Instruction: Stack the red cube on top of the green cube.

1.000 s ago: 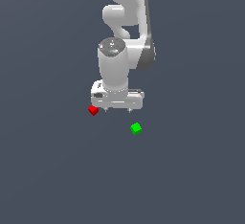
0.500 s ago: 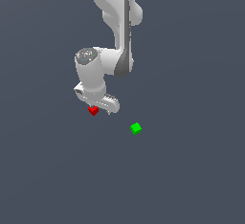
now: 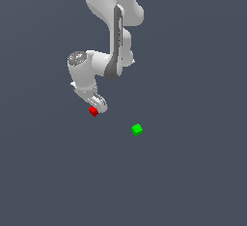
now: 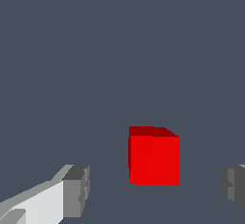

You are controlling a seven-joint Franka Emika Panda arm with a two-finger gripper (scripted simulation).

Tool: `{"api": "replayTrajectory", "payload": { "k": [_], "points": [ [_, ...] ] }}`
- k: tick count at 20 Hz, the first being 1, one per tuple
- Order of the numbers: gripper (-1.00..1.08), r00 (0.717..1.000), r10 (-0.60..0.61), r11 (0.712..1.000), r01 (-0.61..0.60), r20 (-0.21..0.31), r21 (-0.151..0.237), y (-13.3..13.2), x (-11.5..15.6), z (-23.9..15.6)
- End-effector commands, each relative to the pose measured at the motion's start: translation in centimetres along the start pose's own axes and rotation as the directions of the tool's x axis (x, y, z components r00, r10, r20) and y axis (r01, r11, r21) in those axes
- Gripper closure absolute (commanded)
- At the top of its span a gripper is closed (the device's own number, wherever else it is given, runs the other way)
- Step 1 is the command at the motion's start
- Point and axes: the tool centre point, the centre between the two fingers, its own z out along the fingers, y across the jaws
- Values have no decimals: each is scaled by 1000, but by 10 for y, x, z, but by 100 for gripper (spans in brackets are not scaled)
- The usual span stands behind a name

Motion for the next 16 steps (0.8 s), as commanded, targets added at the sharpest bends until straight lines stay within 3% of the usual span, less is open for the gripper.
{"api": "replayTrajectory", "payload": {
  "k": [1, 8, 16],
  "points": [
    [-92, 1000, 24, 1000, -24, 0, 0, 6, -2, 3],
    [-92, 1000, 22, 1000, -22, 1, -1, 6, -2, 8],
    [-92, 1000, 27, 1000, -27, 1, 0, 7, -3, 41]
  ]
}}
